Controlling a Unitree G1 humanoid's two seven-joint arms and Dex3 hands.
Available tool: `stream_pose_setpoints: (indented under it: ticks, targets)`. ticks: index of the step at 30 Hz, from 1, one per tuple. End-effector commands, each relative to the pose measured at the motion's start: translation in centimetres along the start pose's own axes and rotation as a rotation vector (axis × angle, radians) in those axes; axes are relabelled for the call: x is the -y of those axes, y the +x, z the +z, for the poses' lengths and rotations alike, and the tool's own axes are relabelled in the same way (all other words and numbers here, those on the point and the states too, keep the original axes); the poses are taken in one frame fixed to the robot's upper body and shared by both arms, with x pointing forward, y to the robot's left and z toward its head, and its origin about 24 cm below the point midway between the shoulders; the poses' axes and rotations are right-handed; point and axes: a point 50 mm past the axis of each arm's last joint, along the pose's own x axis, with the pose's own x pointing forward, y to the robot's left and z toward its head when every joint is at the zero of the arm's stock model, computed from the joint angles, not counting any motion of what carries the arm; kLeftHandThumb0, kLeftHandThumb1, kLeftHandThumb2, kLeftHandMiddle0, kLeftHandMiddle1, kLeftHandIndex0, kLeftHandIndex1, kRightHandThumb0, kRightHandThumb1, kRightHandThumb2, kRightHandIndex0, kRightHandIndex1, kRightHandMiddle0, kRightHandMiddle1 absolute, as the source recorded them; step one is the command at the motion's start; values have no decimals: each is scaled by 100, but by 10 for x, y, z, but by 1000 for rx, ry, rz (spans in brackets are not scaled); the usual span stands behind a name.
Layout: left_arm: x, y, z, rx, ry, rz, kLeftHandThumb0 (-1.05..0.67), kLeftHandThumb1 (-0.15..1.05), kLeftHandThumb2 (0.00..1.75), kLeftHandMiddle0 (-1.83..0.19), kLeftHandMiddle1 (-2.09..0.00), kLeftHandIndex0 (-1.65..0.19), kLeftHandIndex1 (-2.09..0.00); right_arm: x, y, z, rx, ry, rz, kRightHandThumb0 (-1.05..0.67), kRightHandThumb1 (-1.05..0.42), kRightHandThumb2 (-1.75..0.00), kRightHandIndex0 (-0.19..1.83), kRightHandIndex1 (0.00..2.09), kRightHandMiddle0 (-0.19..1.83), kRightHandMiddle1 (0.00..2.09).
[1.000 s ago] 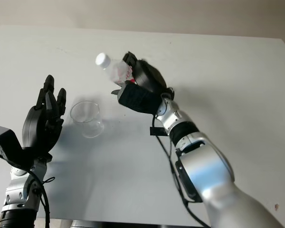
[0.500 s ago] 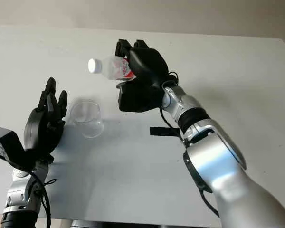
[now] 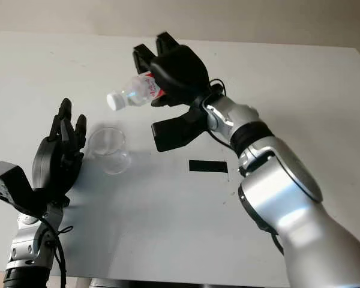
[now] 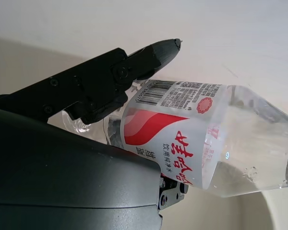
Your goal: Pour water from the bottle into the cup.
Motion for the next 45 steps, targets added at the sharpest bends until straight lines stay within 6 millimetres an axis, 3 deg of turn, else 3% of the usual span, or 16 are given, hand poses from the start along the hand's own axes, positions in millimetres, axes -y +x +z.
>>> stream_pose_setpoints:
  ticks: [1,15,20,34,45]
  targets:
    - [1,2,2,16,-1,-3,-79,105,77,7,-5,13,-5,13,10,1,29,-36,-39,-22,-105,-26,102,209,56,209]
    - [4,4,1,18,-8,2,-79,105,78,8,-5,14,-5,16,16,14,112,-93,-95,-26,-104,-26,115,209,70,209]
    - [4,4,1,18,-9,0,-80,105,78,8,-5,14,-5,15,18,18,153,-167,-110,-30,-104,-13,120,209,78,209]
    - [3,4,0,22,-6,-1,-80,105,78,8,-5,14,-5,15,20,24,263,-376,-141,-38,-104,-7,126,209,84,209]
    - [3,5,0,22,-1,-4,-80,105,78,9,-5,14,-5,15,19,23,270,-389,-143,-37,-104,-6,126,209,84,209]
